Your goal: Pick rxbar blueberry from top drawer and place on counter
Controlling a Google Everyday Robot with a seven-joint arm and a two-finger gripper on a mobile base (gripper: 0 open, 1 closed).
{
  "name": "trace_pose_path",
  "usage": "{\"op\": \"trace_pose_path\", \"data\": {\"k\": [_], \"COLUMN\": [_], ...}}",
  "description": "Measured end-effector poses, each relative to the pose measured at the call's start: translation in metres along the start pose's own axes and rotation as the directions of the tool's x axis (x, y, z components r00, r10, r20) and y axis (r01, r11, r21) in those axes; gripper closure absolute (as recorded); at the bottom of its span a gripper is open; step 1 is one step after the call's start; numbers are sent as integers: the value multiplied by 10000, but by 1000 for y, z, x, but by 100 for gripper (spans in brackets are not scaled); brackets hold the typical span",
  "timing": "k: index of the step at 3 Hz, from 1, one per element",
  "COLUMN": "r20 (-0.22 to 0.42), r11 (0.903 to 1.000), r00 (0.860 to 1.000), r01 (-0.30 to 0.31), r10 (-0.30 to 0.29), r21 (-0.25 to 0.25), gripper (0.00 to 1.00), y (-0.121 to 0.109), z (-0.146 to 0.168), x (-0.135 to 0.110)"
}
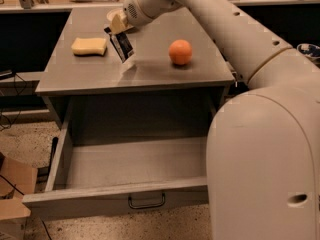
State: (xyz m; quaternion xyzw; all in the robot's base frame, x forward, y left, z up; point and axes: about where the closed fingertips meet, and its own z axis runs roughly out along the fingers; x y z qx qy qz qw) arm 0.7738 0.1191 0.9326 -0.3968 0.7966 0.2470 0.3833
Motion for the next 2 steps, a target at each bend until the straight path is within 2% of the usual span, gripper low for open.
{"op": "trace_pose_path", "data": {"k": [2], "r20": [-5], "r11": [10000], "r00": [10000], "r01": [3], "r10": [-3], "r21": [-1], "gripper": [0], "y": [0], "z": [0], "x": [0]}}
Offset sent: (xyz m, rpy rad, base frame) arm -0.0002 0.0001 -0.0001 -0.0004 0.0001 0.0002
